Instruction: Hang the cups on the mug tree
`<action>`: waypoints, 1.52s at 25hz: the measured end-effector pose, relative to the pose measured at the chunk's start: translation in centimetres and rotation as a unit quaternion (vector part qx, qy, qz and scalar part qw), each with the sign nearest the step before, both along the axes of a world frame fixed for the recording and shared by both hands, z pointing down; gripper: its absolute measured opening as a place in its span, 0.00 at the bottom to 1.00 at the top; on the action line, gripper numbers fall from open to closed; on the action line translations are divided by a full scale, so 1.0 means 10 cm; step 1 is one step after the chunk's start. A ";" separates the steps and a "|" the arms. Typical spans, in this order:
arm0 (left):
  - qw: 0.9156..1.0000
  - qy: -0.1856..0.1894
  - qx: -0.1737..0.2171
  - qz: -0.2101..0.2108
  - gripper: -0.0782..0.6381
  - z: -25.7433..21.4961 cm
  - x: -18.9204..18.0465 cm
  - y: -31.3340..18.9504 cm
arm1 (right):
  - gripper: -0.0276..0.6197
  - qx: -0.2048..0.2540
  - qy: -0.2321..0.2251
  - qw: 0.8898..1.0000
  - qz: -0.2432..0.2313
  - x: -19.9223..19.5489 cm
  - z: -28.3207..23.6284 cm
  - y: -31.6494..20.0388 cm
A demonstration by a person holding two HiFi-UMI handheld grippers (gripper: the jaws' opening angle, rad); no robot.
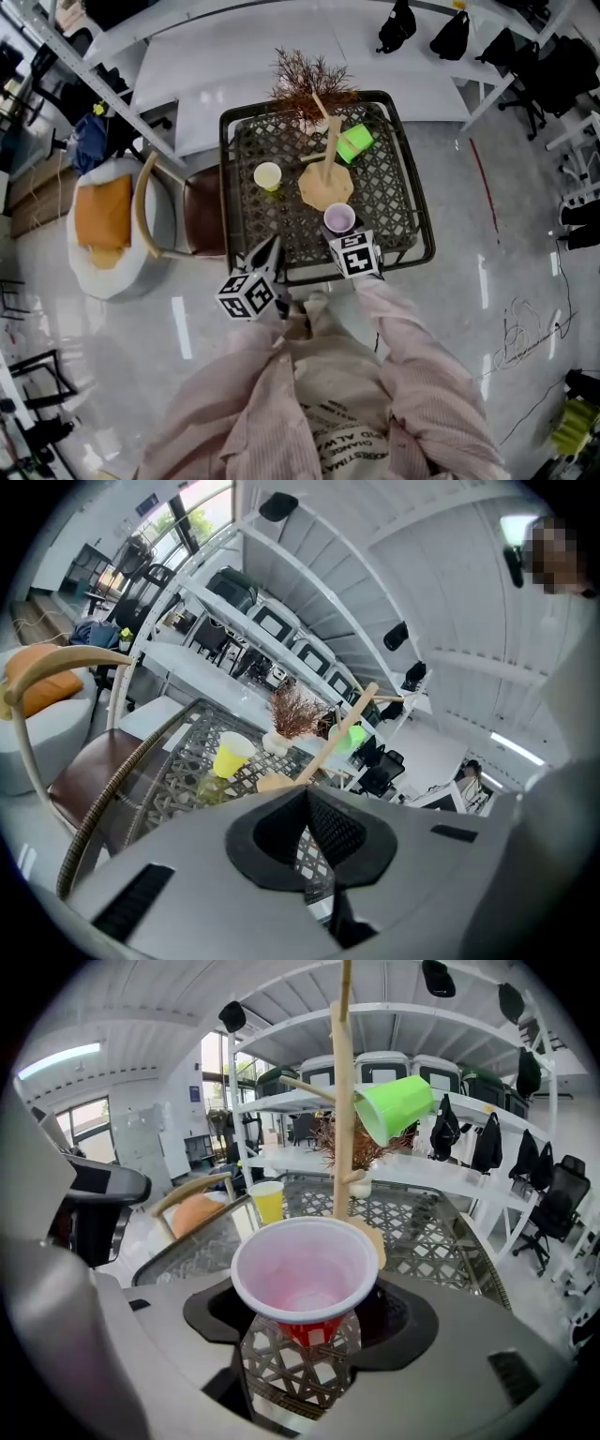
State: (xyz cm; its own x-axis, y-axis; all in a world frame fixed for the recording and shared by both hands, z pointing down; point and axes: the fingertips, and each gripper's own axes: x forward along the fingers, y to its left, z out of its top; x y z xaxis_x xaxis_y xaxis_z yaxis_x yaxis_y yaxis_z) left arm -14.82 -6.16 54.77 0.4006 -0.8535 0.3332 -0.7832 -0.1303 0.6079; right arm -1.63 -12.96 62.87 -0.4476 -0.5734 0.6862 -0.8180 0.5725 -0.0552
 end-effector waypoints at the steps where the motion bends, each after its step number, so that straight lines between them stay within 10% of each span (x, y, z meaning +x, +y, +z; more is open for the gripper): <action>1: 1.000 -0.003 0.001 0.003 0.11 -0.01 0.02 -0.01 | 0.51 -0.001 0.004 1.000 0.003 0.04 -0.01 -0.03; 23: 0.999 -0.020 0.029 0.012 0.11 -0.18 0.21 -0.30 | 0.51 0.023 0.081 0.996 0.007 0.22 -0.22 -0.50; 38: 0.994 -0.032 0.029 0.100 0.11 -0.23 0.10 -0.51 | 0.51 0.046 0.170 0.984 0.032 0.18 -0.31 -0.67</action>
